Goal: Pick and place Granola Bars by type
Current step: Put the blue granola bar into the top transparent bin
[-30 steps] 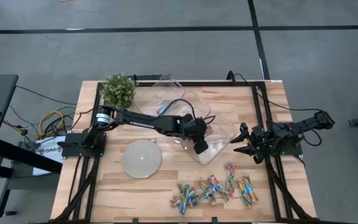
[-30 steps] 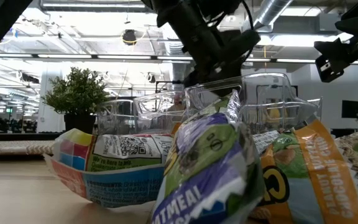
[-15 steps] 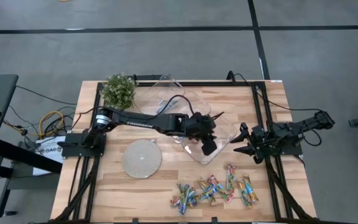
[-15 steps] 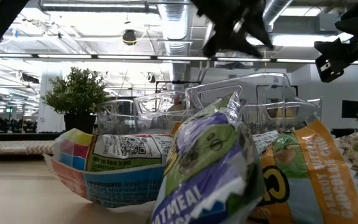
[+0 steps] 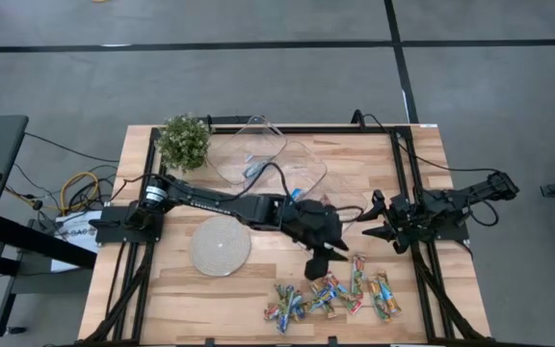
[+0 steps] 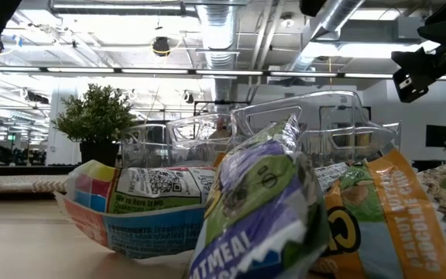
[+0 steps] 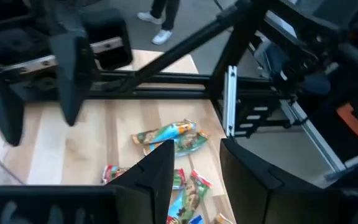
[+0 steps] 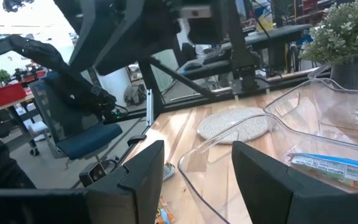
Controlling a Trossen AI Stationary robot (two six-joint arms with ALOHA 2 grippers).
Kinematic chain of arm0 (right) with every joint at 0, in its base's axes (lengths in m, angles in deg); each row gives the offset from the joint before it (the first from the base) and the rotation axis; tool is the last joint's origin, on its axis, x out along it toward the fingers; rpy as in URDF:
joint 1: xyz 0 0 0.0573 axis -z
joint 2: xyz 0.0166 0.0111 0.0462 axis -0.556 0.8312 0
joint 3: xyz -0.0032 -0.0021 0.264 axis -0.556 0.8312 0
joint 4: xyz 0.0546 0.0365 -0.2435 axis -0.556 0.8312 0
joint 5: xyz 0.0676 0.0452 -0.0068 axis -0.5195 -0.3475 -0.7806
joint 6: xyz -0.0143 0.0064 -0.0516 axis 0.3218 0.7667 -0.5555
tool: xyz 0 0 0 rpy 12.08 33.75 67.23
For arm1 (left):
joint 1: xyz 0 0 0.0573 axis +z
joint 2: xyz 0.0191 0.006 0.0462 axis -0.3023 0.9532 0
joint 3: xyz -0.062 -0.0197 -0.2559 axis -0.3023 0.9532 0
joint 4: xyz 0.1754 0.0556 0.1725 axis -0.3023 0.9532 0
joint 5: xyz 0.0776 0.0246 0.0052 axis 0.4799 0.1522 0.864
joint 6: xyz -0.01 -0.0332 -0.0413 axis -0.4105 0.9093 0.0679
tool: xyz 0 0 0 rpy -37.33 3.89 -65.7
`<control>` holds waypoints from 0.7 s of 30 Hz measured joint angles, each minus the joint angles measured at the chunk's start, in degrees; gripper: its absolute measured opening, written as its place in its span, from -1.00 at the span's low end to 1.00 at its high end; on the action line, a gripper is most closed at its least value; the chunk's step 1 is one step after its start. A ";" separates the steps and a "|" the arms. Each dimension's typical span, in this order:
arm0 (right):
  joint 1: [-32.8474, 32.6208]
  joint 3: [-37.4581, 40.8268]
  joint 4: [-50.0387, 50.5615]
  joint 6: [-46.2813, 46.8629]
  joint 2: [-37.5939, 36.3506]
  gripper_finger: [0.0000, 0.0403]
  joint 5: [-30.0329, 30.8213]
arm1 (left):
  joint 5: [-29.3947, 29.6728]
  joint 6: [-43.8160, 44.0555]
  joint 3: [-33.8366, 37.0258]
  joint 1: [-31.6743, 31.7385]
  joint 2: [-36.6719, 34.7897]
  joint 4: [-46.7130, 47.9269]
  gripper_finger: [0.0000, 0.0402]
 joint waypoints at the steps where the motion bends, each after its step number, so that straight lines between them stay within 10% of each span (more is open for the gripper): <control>1: 0.02 0.00 0.00 0.00 0.00 -0.09 0.00 | -0.29 -0.23 0.00 -0.25 0.00 0.00 -0.40; 21: 0.01 0.00 0.00 0.00 0.00 -0.09 0.00 | 0.23 0.12 0.04 -16.28 0.00 0.24 -0.40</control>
